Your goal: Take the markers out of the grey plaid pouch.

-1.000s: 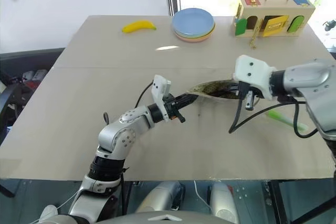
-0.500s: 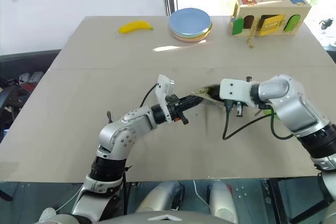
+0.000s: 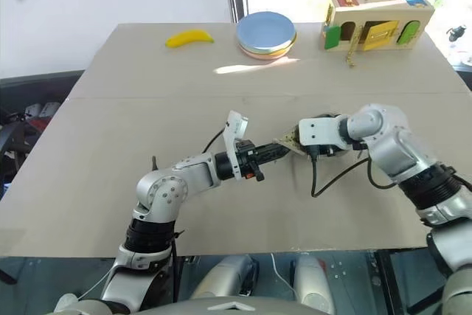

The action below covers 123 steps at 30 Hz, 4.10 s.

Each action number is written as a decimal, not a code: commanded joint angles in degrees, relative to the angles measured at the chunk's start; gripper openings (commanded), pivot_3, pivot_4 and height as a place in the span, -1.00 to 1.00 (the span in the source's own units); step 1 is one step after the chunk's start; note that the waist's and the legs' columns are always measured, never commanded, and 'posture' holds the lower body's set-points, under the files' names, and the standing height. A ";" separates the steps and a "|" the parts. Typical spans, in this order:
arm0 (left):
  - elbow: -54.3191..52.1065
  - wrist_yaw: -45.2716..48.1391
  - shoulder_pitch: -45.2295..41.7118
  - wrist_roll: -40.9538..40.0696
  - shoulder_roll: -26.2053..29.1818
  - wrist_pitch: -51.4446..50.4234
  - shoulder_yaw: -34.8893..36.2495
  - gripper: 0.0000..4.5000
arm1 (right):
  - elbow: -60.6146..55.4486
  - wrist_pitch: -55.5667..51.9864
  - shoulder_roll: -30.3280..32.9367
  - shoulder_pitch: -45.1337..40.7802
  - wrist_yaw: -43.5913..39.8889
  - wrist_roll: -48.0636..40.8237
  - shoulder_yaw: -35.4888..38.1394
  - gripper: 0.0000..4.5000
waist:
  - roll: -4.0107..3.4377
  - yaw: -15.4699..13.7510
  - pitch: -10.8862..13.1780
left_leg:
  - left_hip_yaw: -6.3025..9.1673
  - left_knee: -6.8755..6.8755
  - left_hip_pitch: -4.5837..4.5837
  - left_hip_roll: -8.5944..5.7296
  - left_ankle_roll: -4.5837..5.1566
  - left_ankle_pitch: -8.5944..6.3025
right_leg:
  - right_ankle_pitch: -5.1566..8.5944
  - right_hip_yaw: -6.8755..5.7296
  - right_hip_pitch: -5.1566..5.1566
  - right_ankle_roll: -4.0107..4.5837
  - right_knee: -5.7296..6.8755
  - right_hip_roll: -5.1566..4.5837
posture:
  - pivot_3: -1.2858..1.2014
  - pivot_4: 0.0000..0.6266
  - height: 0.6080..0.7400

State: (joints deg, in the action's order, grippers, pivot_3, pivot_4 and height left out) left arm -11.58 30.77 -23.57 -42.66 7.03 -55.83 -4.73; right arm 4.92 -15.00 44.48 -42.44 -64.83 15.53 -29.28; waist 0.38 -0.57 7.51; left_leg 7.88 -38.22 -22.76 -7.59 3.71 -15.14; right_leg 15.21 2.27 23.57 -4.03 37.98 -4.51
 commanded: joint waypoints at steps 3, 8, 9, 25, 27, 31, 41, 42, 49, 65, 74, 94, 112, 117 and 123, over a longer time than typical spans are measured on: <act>0.00 1.08 -0.77 -0.88 -0.47 0.74 -0.04 -1.00 | 9.56 5.41 -3.16 -3.34 -0.74 2.93 -1.81 0.00 | 0.04 0.24 -0.03 | -0.02 0.00 0.07 0.01 0.00 0.00 | 0.00 0.00 -0.04 0.00 0.01 0.01 | 0.03 -0.52 1.00; 0.80 1.04 -1.01 -0.05 -0.55 1.67 -0.32 -1.00 | 14.80 8.93 -5.22 -4.75 -2.58 3.26 -1.70 -0.22 | 0.13 0.57 -0.09 | -0.02 -0.02 0.42 0.01 -0.02 0.01 | -0.01 0.01 -0.35 0.01 0.02 0.03 | 0.03 -0.52 1.00; 0.94 0.94 -0.97 0.12 -0.52 1.87 -0.26 -1.00 | 14.26 9.31 -4.95 -4.48 -4.15 2.69 -1.54 -0.38 | 0.13 0.60 -0.08 | -0.01 0.00 0.60 0.01 -0.02 0.01 | 0.00 0.01 -0.54 0.01 0.00 0.02 | 0.03 -0.52 1.00; 2.31 -1.11 0.75 3.66 -1.02 5.65 0.18 -1.00 | -16.54 -6.79 4.14 0.98 -8.33 -6.41 14.35 -0.87 | 0.07 -0.25 -0.02 | 0.05 0.09 0.47 0.01 -0.02 0.00 | 0.00 0.00 -0.48 0.01 -0.06 0.00 | 0.03 -0.52 1.00; 2.76 -1.33 0.59 3.85 -1.14 6.04 0.19 -1.00 | -20.18 -10.09 6.12 1.76 -8.93 -7.23 15.66 -0.87 | 0.07 -0.25 -0.02 | 0.07 0.07 0.30 0.01 -0.02 0.00 | 0.00 -0.03 -0.34 0.01 -0.07 0.00 | 0.03 -0.52 1.00; 3.28 -1.27 0.11 4.47 -1.11 7.08 -0.35 -1.00 | -26.20 -15.65 8.74 2.12 -8.89 -8.66 17.34 -0.87 | 0.07 -0.26 -0.02 | 0.07 0.05 0.05 0.01 -0.02 0.00 | 0.00 -0.03 -0.12 0.01 -0.05 -0.01 | 0.03 -0.52 1.00; 5.25 -3.47 -2.57 6.22 -4.21 17.28 4.32 -1.00 | -35.17 -22.78 17.69 8.88 -11.59 -15.71 21.05 -0.87 | 0.09 -0.24 0.00 | 0.06 0.06 -0.06 0.01 -0.02 0.00 | 0.00 -0.04 -0.04 0.01 -0.07 -0.03 | 0.03 -0.52 1.00; 5.39 -3.54 -2.89 6.56 -4.55 18.69 4.75 -1.00 | -35.47 -23.44 16.90 8.74 -10.63 -16.27 20.87 -0.87 | 0.09 -0.18 0.00 | 0.05 0.07 -0.06 0.01 -0.02 0.00 | 0.00 -0.01 -0.04 0.01 -0.06 -0.03 | 0.03 -0.52 1.00; 5.53 -2.88 -2.61 12.96 -1.60 26.20 3.86 -1.00 | -35.98 -29.46 12.32 5.77 -4.73 -22.58 25.69 -0.87 | 0.11 -0.31 0.01 | 0.02 0.06 -0.06 0.01 -0.02 0.00 | 0.00 0.00 -0.03 0.01 -0.05 -0.03 | 0.03 -0.52 1.00; 3.51 -1.81 -1.62 17.44 2.64 29.18 1.79 -1.00 | -36.69 -39.41 -5.26 2.48 12.16 -44.57 39.22 -0.87 | 0.15 -0.27 0.03 | 0.05 0.07 -0.07 0.00 -0.01 0.00 | -0.01 -0.01 -0.02 0.01 -0.02 -0.04 | 0.03 -0.52 1.00; 3.75 -3.80 -1.85 19.76 3.30 30.33 2.33 -1.00 | -34.48 -37.87 0.84 6.75 15.58 -42.07 35.90 -0.87 | 0.15 -0.33 0.03 | 0.09 0.05 -0.12 -0.04 0.00 0.00 | -0.01 -0.11 0.06 0.01 -0.06 -0.06 | 0.03 -0.52 1.00; 5.59 -5.88 5.64 38.23 16.06 47.45 3.05 -1.00 | -24.20 -28.31 17.91 35.96 16.68 -26.63 28.80 0.15 | 0.11 -0.56 0.04 | -0.04 0.11 -0.04 0.02 -0.01 0.00 | 0.00 0.03 0.01 0.01 -0.03 -0.03 | 0.03 -0.52 1.00; -10.14 2.10 23.83 22.81 18.93 36.36 10.40 0.77 | -38.40 -25.00 -6.84 52.90 16.33 -53.08 54.04 0.56 | 0.10 -0.50 0.03 | 0.03 0.21 0.08 0.04 0.00 -0.01 | 0.00 0.02 -0.09 0.01 -0.02 -0.01 | 0.03 -0.52 1.00; -16.85 1.07 29.90 12.61 19.96 23.60 15.49 0.77 | -35.16 -9.51 -10.51 65.45 11.61 -45.64 51.76 0.56 | 0.03 -0.42 0.02 | -0.03 0.28 0.15 0.02 0.01 -0.02 | 0.00 0.07 -0.09 0.00 -0.05 -0.02 | 0.03 -0.52 1.00; -20.92 5.41 42.65 10.42 22.54 22.49 15.51 0.77 | -22.79 8.19 -12.45 70.64 8.96 -37.73 49.89 0.56 | -0.09 -0.27 0.16 | -0.30 0.79 1.01 0.05 0.04 -0.15 | 0.03 0.24 -0.65 0.00 -0.16 -0.05 | 0.03 -0.52 1.00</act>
State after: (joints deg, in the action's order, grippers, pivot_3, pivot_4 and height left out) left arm -30.26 35.20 18.61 -32.29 28.82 -34.38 10.56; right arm -18.37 -10.73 32.26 28.29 -54.99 -22.54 20.36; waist 0.29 -0.84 7.67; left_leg 7.62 -37.35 -21.60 -7.49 3.71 -15.47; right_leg 15.25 2.54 22.75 -4.02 37.77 -4.55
